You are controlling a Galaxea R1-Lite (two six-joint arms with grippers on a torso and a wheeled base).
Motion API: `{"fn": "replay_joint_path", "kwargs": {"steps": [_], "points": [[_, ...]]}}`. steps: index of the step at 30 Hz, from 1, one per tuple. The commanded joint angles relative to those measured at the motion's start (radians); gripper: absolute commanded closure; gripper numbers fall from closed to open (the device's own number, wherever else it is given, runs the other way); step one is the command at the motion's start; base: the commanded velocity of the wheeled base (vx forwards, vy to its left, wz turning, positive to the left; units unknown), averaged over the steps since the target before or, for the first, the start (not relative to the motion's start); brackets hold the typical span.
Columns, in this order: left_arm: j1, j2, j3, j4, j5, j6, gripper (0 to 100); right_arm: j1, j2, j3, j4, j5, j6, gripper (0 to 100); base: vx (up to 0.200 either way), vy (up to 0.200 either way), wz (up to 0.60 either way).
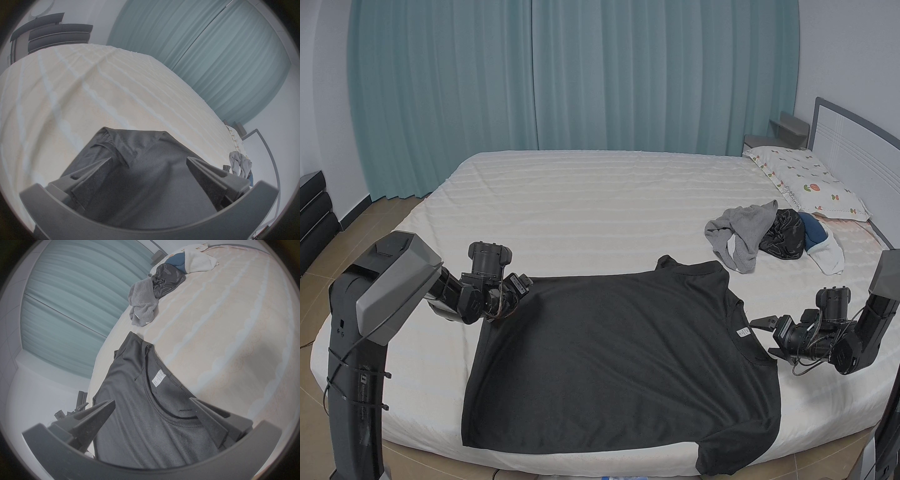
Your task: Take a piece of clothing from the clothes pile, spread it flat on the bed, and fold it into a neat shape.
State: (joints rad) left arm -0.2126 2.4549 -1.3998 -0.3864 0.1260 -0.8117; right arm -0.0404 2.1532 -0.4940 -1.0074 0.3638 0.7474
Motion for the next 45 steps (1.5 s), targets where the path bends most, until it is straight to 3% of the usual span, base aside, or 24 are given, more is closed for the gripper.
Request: {"fn": "replay_joint_path", "kwargs": {"steps": [1, 3, 4, 10, 24, 36, 37, 45], "points": [[0.004, 0.09, -0.081, 0.011, 0.007, -0.006, 0, 0.001, 0.008, 0.005, 0.0, 0.0, 0.0, 0, 0.0, 0.0, 0.0], [0.005, 0.092, -0.096, 0.015, 0.007, -0.024, 0, 0.001, 0.005, 0.008, 0.0, 0.0, 0.0, 0, 0.0, 0.0, 0.0], [0.007, 0.092, -0.102, 0.014, 0.007, -0.035, 100, 0.001, 0.007, 0.008, 0.0, 0.0, 0.0, 0, 0.0, 0.0, 0.0], [0.016, 0.092, -0.116, 0.014, 0.009, -0.05, 100, 0.001, 0.007, 0.006, 0.0, 0.0, 0.0, 0, 0.0, 0.0, 0.0], [0.122, 0.179, -0.332, 0.009, 0.072, -0.052, 100, 0.02, 0.005, 0.005, 0.0, -0.003, 0.001, 0, 0.0, 0.0, 0.0], [0.13, 0.2, -0.343, 0.015, 0.073, -0.053, 100, 0.017, 0.01, -0.006, -0.046, -0.009, 0.029, 0, 0.0, 0.0, 0.0], [0.13, 0.2, -0.344, 0.015, 0.073, -0.053, 0, 0.017, 0.01, -0.006, -0.051, -0.009, 0.03, 0, 0.0, 0.0, 0.0], [0.151, 0.151, -0.309, 0.015, 0.07, -0.073, 0, 0.011, 0.011, -0.08, -0.066, -0.022, 0.038, 0, 0.0, 0.0, 0.0]]}}
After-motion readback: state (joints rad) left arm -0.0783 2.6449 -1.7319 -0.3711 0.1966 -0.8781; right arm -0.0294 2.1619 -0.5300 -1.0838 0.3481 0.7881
